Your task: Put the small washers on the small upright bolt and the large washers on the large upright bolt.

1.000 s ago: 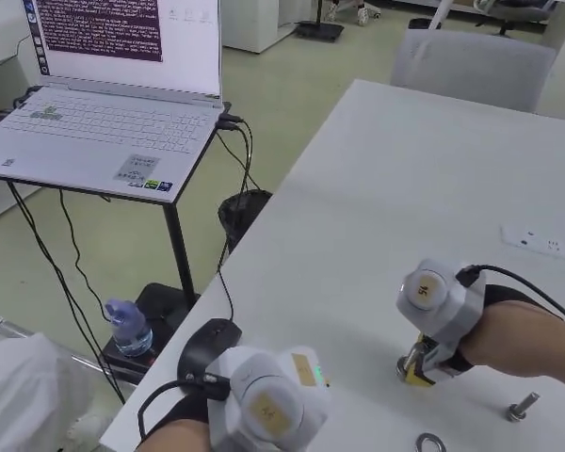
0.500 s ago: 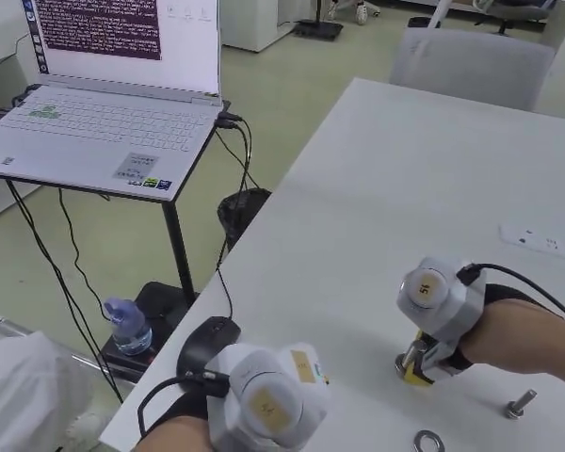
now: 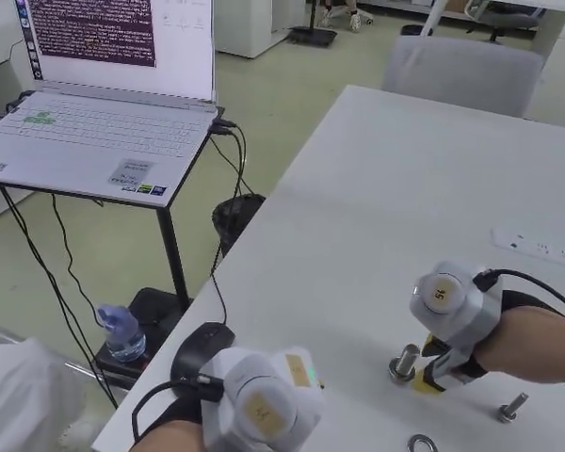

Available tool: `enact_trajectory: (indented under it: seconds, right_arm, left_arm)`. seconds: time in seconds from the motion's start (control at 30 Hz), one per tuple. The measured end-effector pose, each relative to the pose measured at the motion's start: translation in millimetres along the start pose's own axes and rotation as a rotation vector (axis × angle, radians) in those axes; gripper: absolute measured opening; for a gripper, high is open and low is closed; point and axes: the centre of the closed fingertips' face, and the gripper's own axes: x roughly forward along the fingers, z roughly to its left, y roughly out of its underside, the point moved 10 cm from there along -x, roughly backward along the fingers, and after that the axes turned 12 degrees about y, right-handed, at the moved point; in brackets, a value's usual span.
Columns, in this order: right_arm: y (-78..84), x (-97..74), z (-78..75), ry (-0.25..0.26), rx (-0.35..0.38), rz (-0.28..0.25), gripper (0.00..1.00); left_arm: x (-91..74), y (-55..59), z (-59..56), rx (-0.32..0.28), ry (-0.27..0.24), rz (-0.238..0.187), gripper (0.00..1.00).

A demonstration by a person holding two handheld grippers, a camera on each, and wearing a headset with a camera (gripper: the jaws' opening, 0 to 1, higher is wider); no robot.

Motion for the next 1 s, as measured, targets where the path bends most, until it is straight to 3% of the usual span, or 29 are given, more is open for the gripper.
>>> enact_trajectory:
  seconds: [0.33, 1.0]
  right_arm:
    - [6.8, -15.2, 11.2, 0.008, 0.006, -0.024, 0.32]
    - [18.7, -29.8, 57.2, -0.018, -0.024, -0.072, 0.33]
  left_arm:
    - [-2.5, -1.5, 0.1, 0.007, -0.003, 0.002, 0.72]
    - [-3.4, -3.1, -1.6, 0.019, -0.007, 0.005, 0.72]
